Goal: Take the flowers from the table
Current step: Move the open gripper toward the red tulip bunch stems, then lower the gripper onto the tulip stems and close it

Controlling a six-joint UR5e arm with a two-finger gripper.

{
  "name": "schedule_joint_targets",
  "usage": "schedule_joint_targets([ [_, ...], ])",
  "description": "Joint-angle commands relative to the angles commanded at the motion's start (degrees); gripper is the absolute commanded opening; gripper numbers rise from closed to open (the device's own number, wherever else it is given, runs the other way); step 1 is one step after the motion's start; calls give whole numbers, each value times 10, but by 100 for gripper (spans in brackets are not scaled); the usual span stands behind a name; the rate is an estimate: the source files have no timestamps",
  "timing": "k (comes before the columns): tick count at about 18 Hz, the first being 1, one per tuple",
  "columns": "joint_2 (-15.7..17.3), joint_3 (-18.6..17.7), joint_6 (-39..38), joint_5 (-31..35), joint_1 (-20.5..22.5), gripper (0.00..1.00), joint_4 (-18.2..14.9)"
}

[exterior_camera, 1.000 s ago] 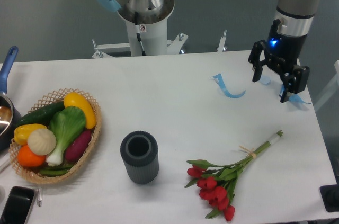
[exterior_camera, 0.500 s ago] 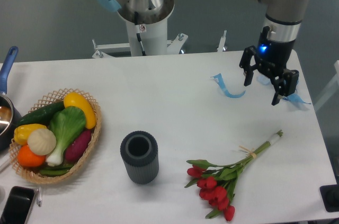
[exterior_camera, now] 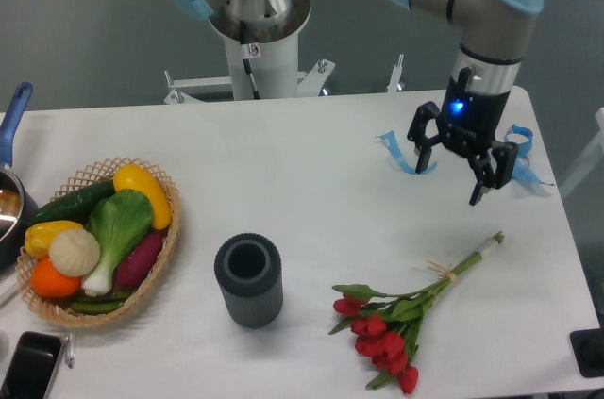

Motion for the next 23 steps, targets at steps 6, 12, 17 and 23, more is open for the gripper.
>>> schedule_joint_targets([
  [6, -47, 15, -14, 3, -33, 100, 19],
  [12, -84, 52, -15, 72, -62, 100, 19],
  [17, -118, 65, -15, 71, -65, 100, 20],
  [23, -152, 80, -39, 72, -65, 100, 20],
])
